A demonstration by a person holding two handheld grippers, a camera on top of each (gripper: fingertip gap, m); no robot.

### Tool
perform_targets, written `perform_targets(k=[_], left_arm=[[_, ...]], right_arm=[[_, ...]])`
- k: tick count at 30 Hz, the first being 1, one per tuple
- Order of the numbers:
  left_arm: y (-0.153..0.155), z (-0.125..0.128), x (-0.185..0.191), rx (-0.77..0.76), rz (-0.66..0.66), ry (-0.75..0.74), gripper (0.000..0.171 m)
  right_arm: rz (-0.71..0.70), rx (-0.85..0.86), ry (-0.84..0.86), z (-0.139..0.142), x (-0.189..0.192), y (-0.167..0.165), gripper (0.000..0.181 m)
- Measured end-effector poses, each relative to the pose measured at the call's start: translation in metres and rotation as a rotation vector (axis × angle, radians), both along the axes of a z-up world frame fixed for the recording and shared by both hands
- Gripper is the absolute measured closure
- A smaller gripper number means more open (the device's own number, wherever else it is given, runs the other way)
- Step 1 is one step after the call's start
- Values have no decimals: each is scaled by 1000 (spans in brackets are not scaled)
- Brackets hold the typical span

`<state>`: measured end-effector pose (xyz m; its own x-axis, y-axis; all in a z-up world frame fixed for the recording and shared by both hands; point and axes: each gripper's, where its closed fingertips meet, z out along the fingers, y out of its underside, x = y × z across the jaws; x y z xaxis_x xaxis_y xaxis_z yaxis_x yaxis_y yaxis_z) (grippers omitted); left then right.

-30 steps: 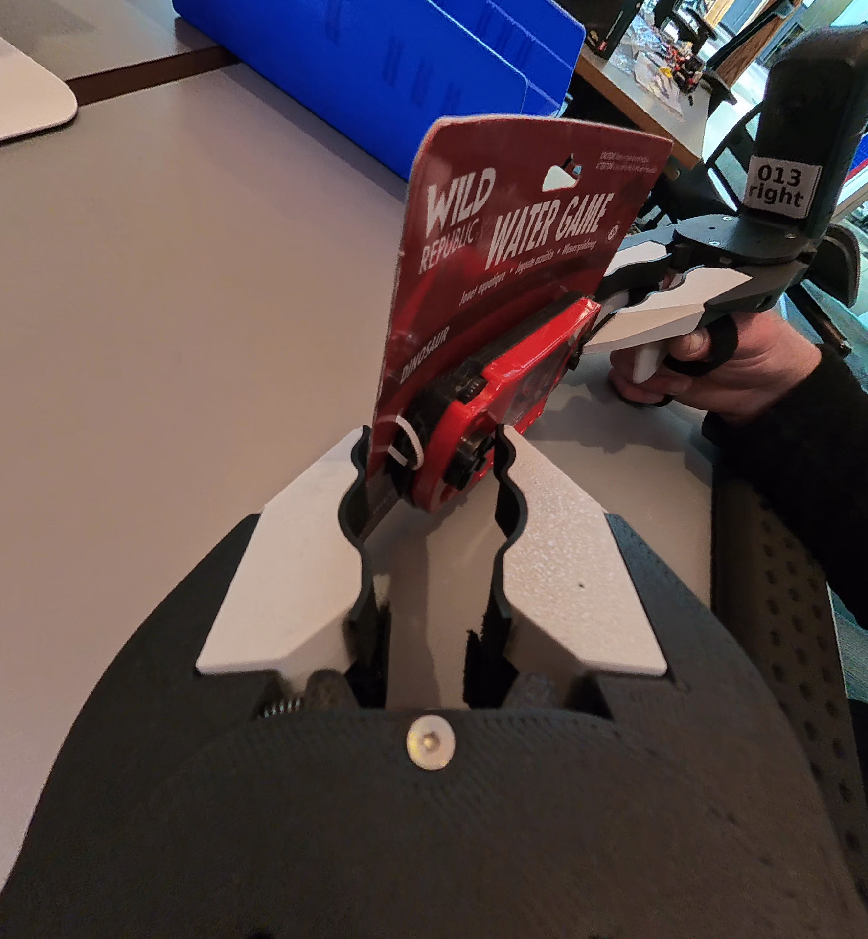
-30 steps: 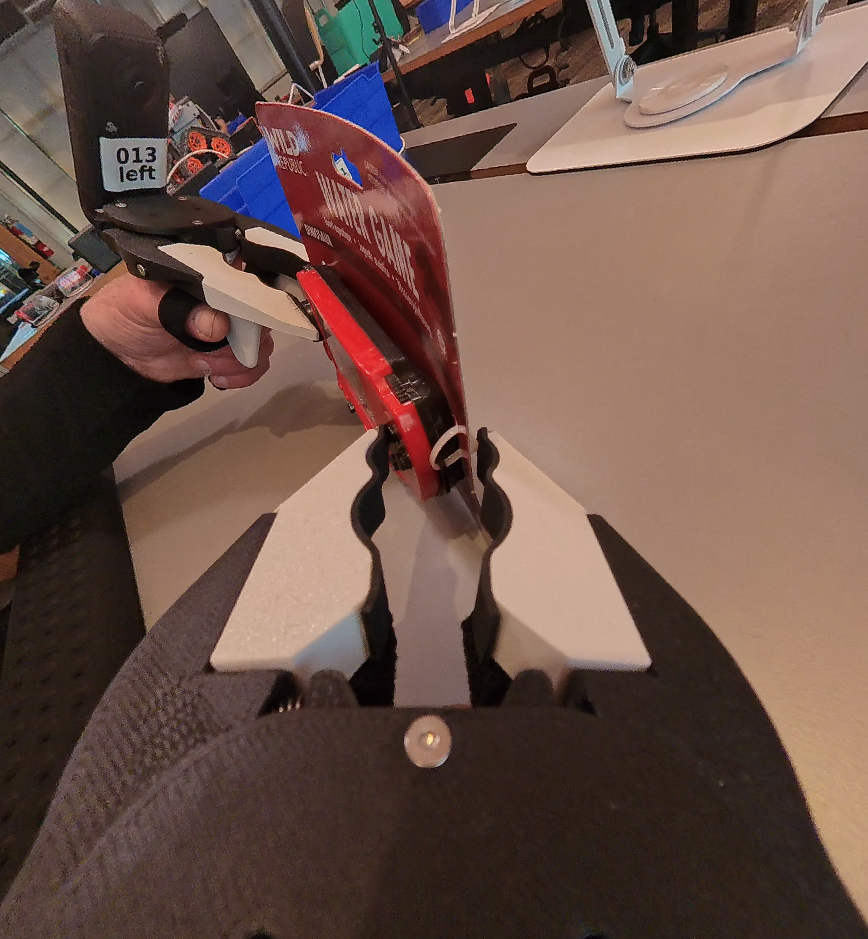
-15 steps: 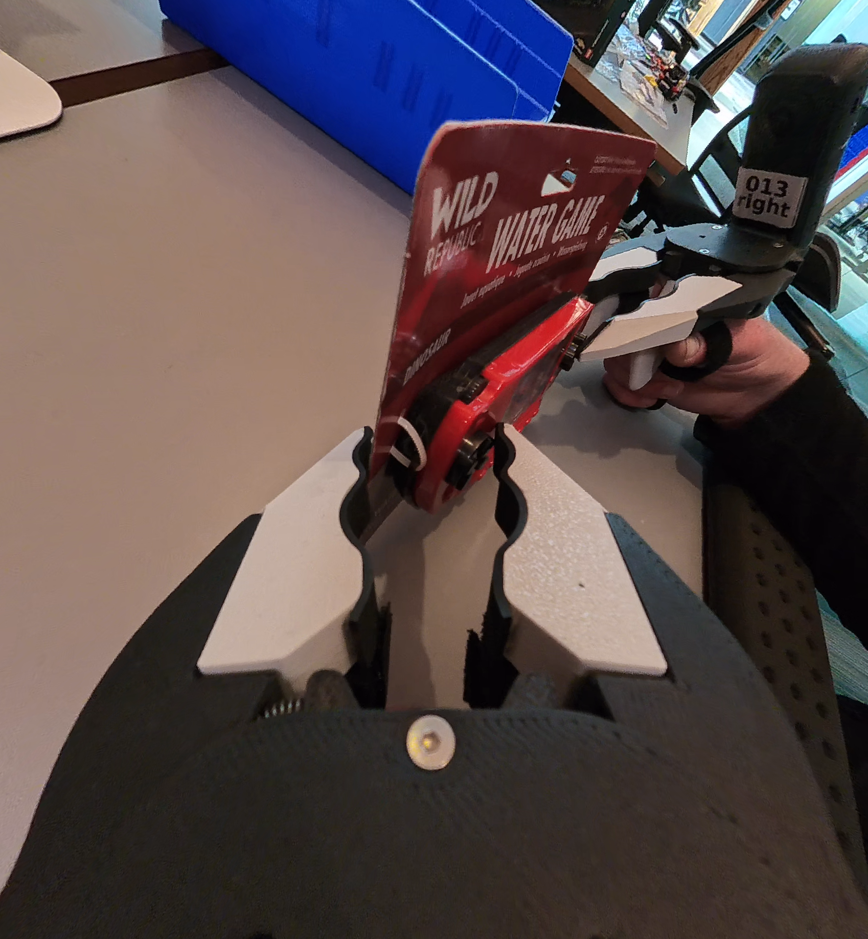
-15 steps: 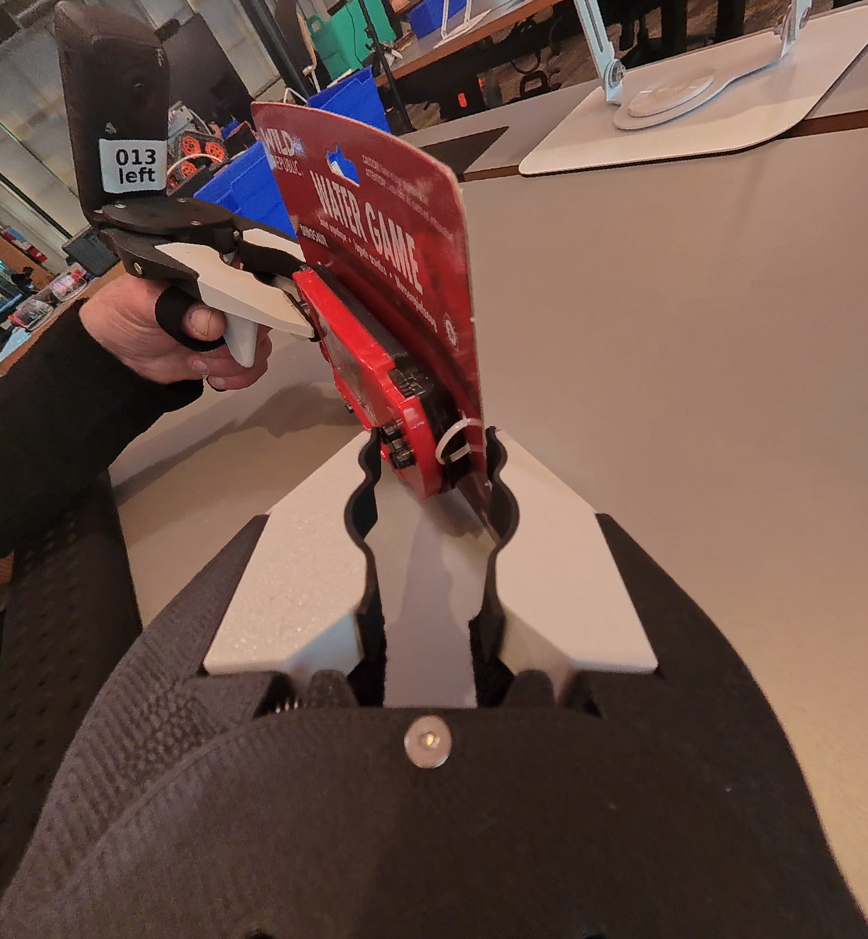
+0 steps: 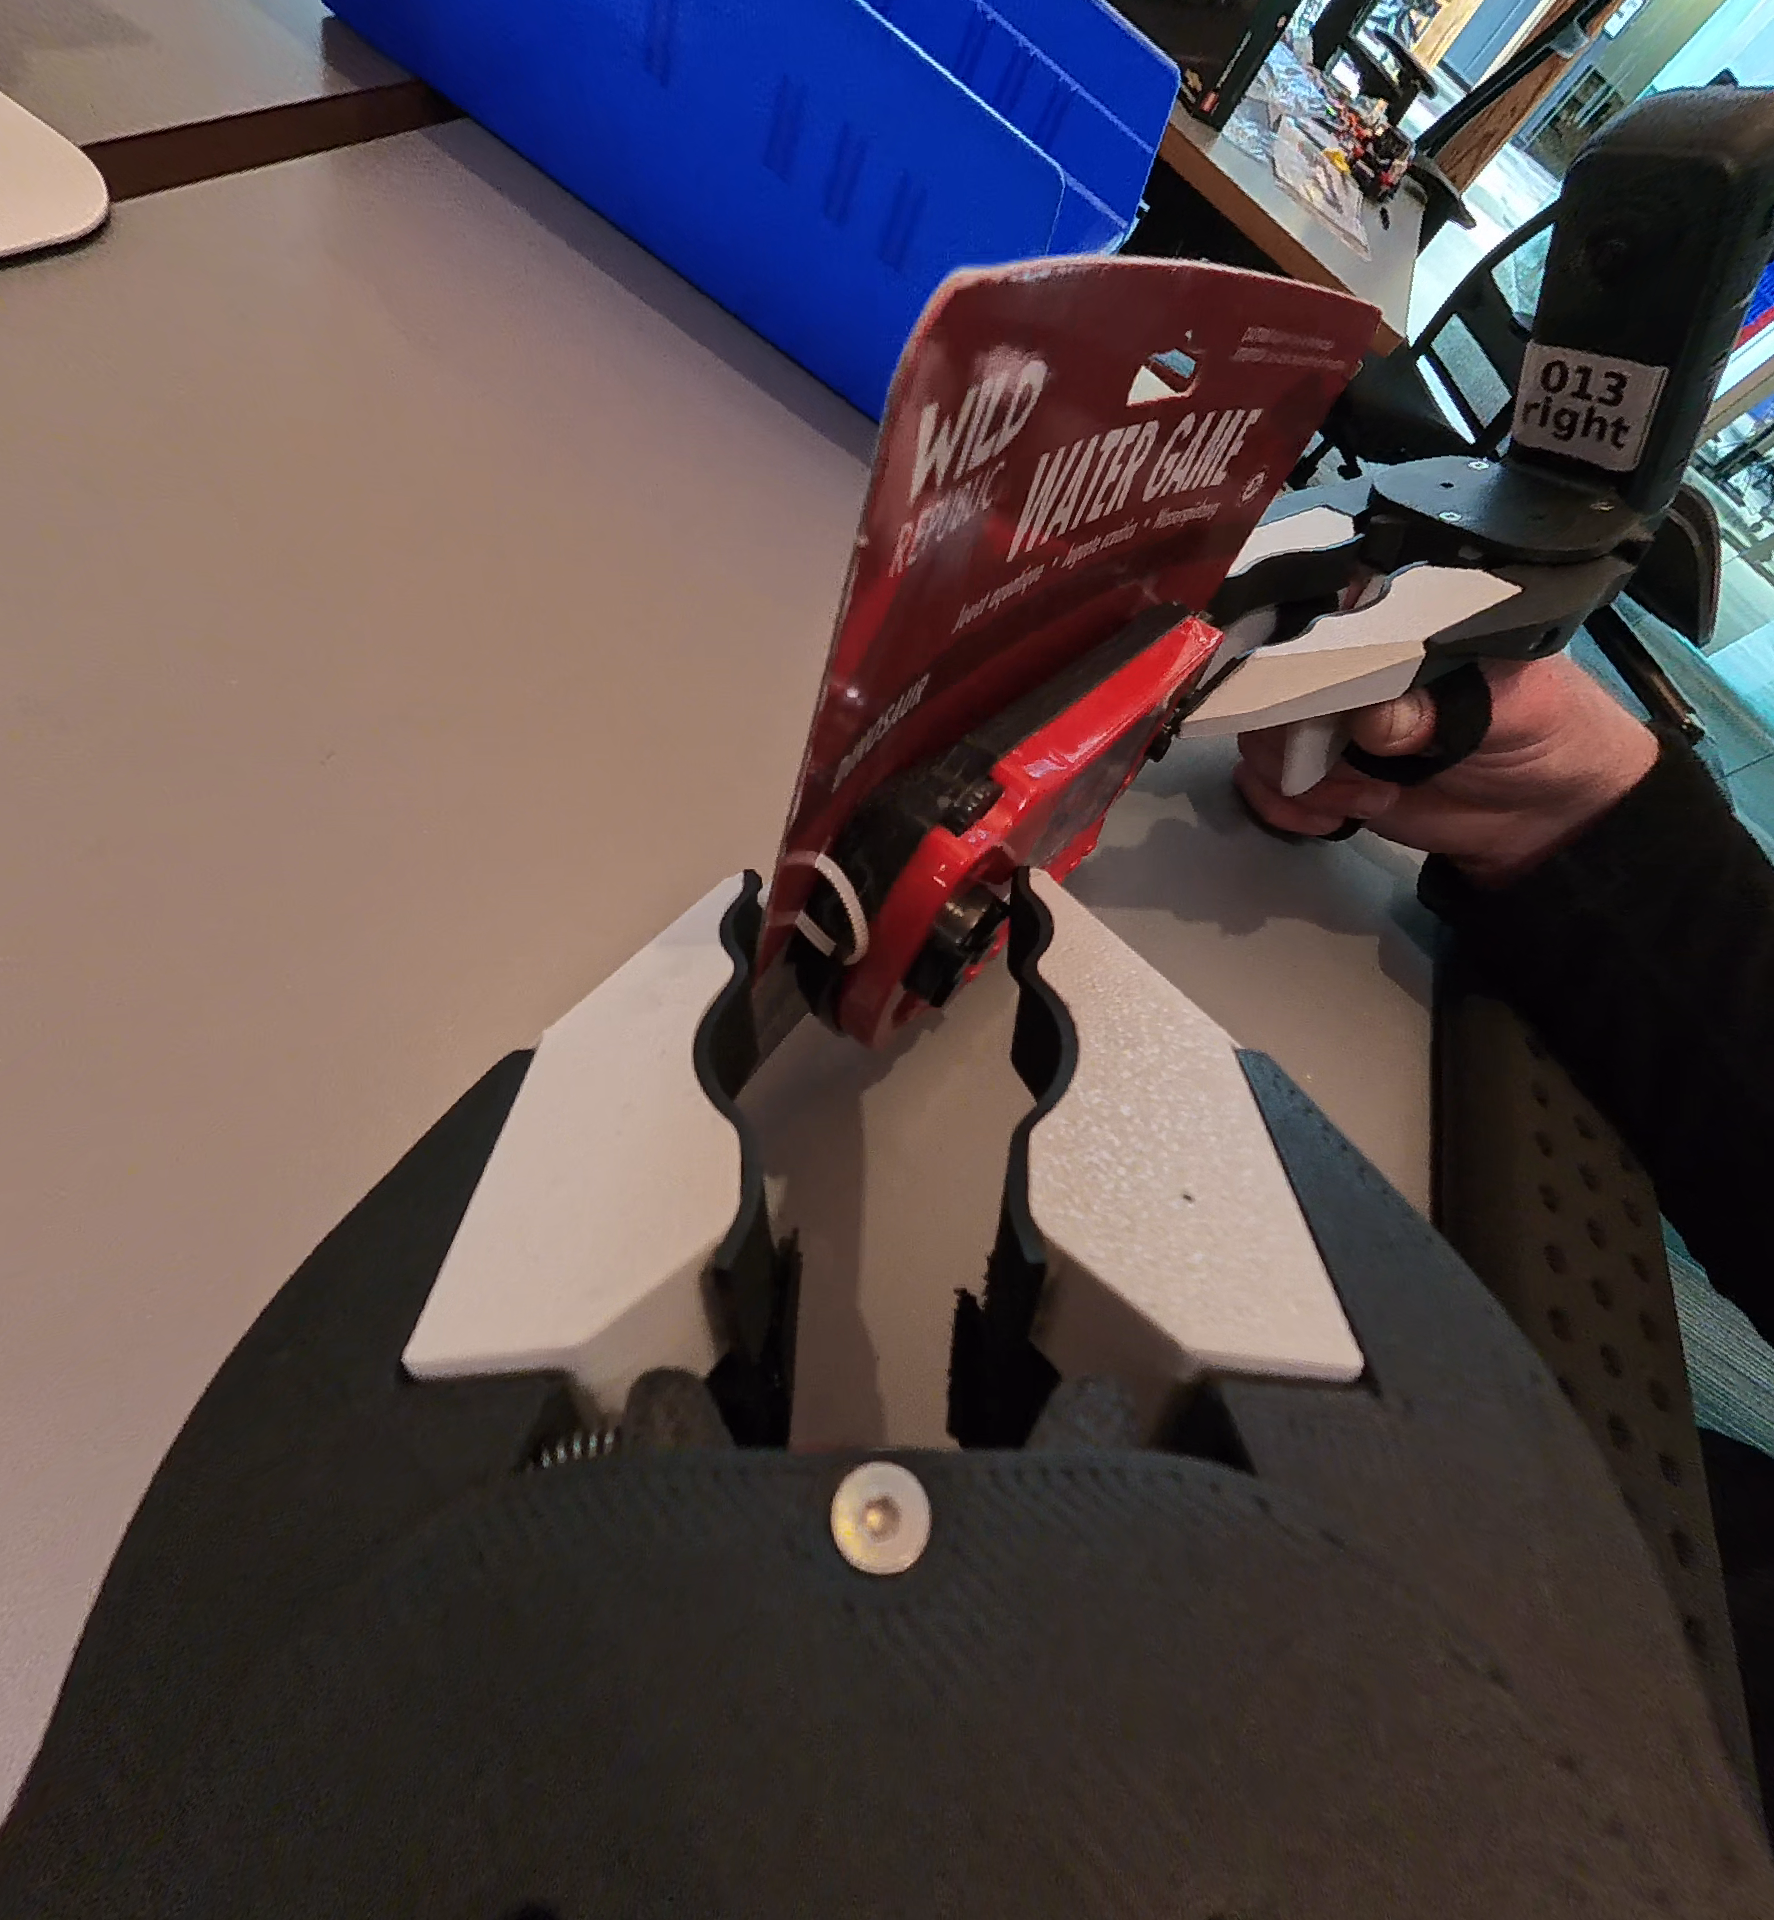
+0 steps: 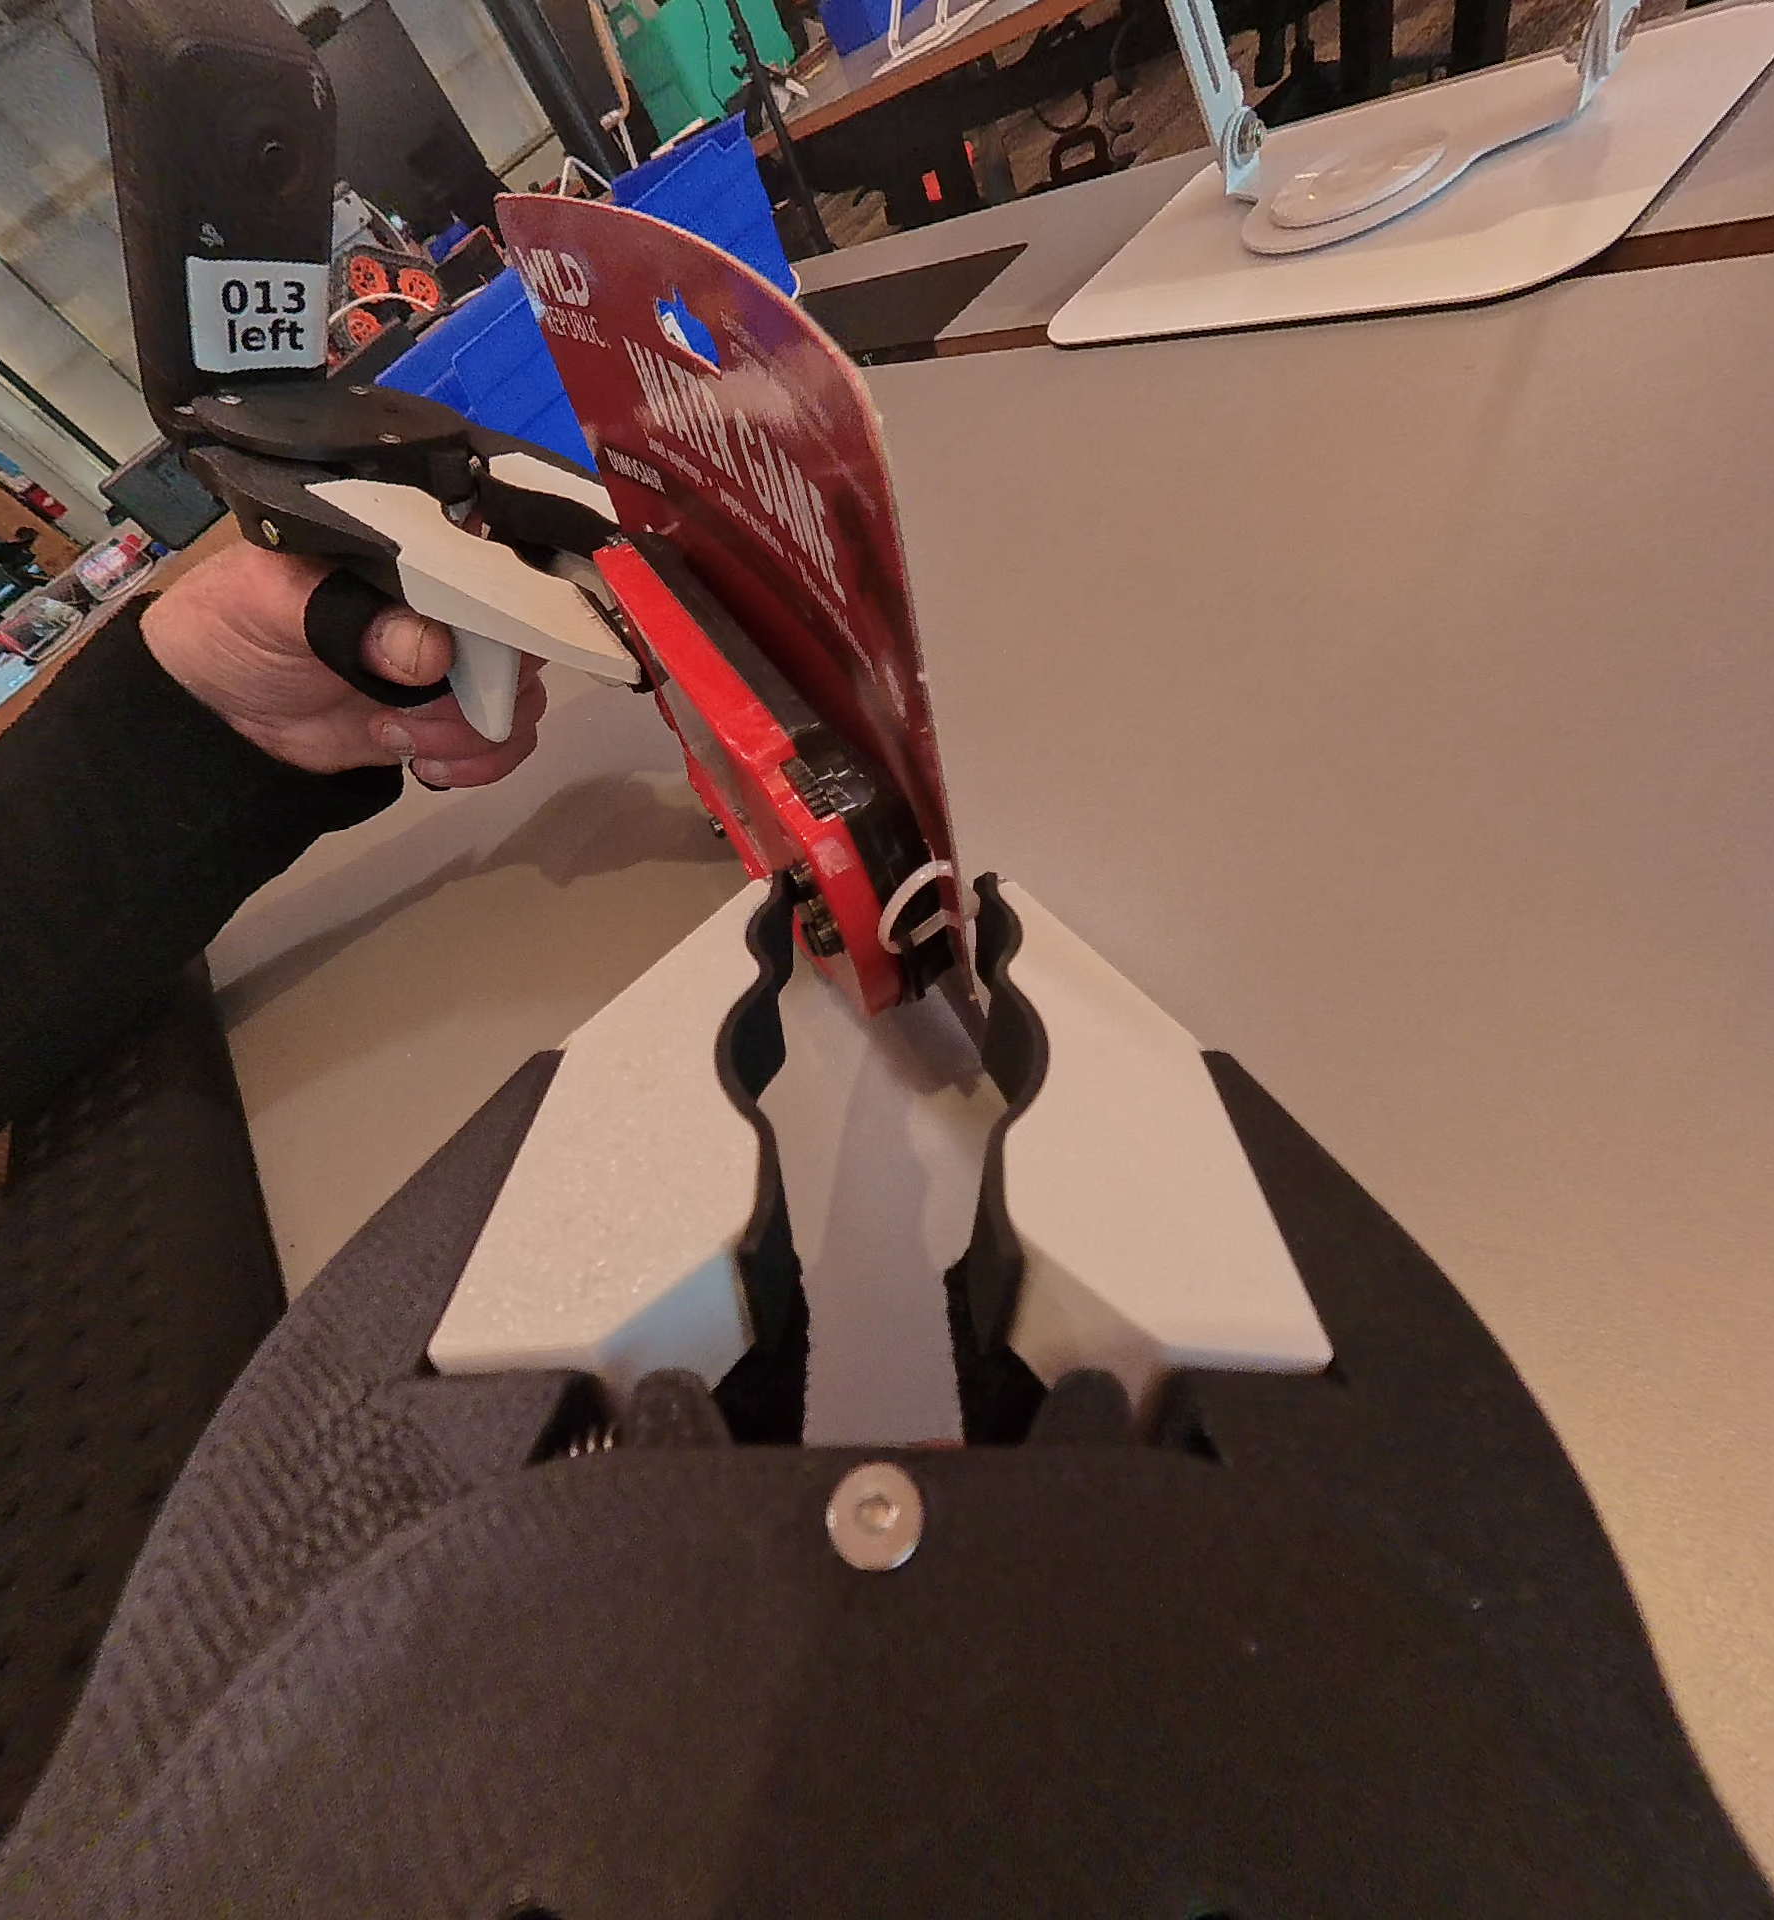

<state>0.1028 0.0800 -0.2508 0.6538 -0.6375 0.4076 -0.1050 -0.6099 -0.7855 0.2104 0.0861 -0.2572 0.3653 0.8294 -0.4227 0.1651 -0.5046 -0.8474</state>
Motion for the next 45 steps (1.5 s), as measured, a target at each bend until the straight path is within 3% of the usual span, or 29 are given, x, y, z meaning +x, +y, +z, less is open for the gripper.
perform_targets(k=[8,40,45], left_arm=[[0,0,2,-6,1,-8,127],[-2,-5,2,-39,0,-15,126],[-3,4,4,-25,-3,-4,127]], right_arm=[[4,-6,21,2,-2,-2,133],[7,-2,13,0,0,-1,143],[2,14,33,8,1,-1,143]])
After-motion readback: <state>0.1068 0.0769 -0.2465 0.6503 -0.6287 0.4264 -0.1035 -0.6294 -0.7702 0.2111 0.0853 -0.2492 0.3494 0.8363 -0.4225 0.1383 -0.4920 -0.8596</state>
